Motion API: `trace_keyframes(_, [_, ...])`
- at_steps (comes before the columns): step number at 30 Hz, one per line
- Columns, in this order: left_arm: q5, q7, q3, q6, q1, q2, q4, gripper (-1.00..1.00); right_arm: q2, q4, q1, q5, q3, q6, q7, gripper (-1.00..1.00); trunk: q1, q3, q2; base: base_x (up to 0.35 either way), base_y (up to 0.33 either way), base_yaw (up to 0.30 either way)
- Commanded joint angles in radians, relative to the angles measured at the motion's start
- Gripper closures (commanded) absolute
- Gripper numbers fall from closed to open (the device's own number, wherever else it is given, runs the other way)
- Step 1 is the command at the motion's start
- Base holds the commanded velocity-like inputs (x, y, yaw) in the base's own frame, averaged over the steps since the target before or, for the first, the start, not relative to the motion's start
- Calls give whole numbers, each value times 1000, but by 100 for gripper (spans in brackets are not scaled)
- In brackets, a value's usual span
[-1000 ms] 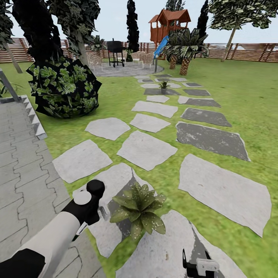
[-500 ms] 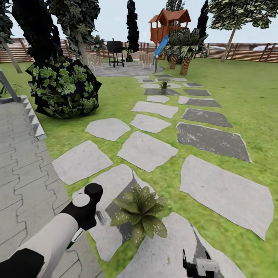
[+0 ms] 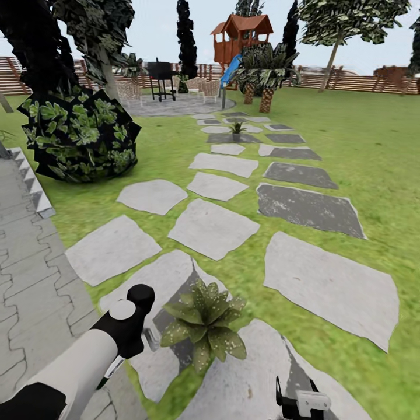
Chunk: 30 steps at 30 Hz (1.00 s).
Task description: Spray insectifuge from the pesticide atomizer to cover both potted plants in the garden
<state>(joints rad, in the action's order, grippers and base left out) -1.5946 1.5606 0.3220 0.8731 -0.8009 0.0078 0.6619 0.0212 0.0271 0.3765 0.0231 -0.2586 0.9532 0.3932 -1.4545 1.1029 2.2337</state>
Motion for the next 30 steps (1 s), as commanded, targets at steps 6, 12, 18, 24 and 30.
trace_keyframes(6, [-7,10,-9,12,-5,20,18,100,1,-1,1,2,-8,2,7,-100,0,1,0,-47,133,-76])
trace_keyframes(12, [-7,10,-68,12,-16,22,19,100,1,-1,1,2,-8,2,7,-100,0,1,0,-58,298,-3])
trace_keyframes(18, [-7,10,-73,12,-20,13,34,100,0,-1,1,2,-8,1,7,-100,0,1,0,146,312,-50])
trace_keyframes(24, [-7,10,-74,12,-18,9,46,100,1,-1,1,2,-8,1,7,-100,0,1,0,210,290,-260])
trace_keyframes(30, [-7,10,-74,12,-9,8,47,100,0,-1,1,3,-8,1,7,-100,0,1,0,243,207,-282])
